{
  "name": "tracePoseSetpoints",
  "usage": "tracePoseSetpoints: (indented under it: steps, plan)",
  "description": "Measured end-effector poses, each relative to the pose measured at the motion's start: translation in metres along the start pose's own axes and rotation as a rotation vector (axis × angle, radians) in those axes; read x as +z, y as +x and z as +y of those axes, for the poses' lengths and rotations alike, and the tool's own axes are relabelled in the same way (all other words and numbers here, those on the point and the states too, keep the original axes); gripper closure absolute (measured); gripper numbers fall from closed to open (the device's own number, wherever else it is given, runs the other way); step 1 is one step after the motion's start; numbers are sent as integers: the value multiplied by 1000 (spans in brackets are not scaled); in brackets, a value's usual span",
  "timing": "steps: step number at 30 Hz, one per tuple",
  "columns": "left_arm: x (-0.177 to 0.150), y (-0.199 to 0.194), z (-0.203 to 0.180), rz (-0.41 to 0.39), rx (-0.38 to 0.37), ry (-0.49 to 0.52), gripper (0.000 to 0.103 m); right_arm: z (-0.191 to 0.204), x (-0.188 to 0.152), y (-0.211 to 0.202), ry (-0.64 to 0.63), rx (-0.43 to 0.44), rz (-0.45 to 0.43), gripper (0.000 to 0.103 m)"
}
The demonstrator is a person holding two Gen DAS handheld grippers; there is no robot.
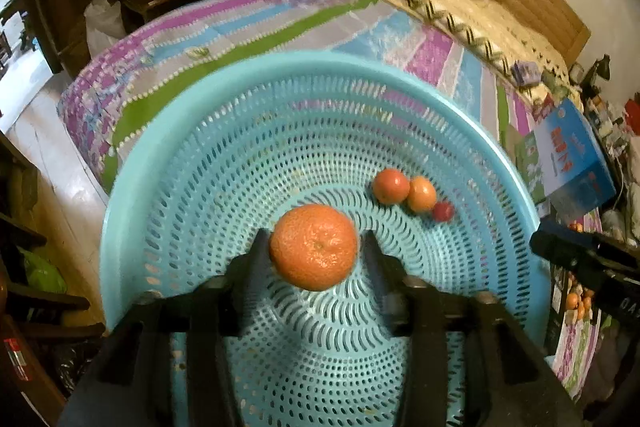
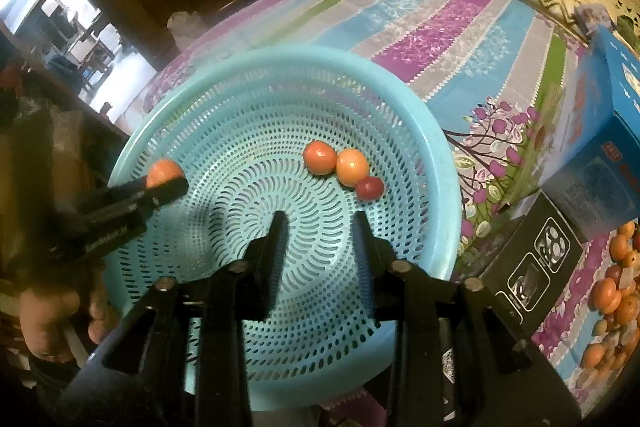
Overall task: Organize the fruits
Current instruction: 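Open the left tool to drop the orange into the basket, then move both tools back over the fruit pile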
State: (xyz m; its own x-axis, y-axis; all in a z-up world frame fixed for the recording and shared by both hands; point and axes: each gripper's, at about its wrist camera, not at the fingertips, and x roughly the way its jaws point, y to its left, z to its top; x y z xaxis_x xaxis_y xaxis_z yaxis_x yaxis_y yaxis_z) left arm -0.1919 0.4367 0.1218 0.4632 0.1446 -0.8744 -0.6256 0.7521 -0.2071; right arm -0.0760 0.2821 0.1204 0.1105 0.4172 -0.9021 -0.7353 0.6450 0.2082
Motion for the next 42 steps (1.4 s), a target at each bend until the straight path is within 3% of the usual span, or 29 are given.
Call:
tracePoseSetpoints:
  steps: [1, 4, 24, 26, 30, 33, 37, 40, 42]
  plan:
    - [0, 1, 0, -1, 1, 1, 27, -2, 0, 0, 11, -2, 0, 49]
    - [-1, 3, 0, 5, 8, -10, 24, -2, 1, -1, 12, 0, -4, 49]
    - [-1, 7, -1, 11, 8, -11, 24, -5, -2, -2, 13, 24, -10, 49]
    - [0, 4, 0, 2, 0, -19, 24, -3, -4, -13, 6, 16, -55, 50]
    - [1, -22, -14, -112, -52, -5, 24, 2, -25, -69, -65, -47, -290, 50]
    - [-2, -55, -56, -252, -108, 94, 24, -15, -54, -103, -49, -94, -389, 50]
    - [-24, -97, -151, -383, -287, 296, 19, -61, -106, -138, 36, -194, -450, 50]
    - [-54, -112, -218, -402, -414, 441, 6, -108, -153, -161, 146, -284, -462, 50]
    - [-79, -107, -265, -337, -506, 545, 6, -148, -190, -172, 247, -358, -445, 51]
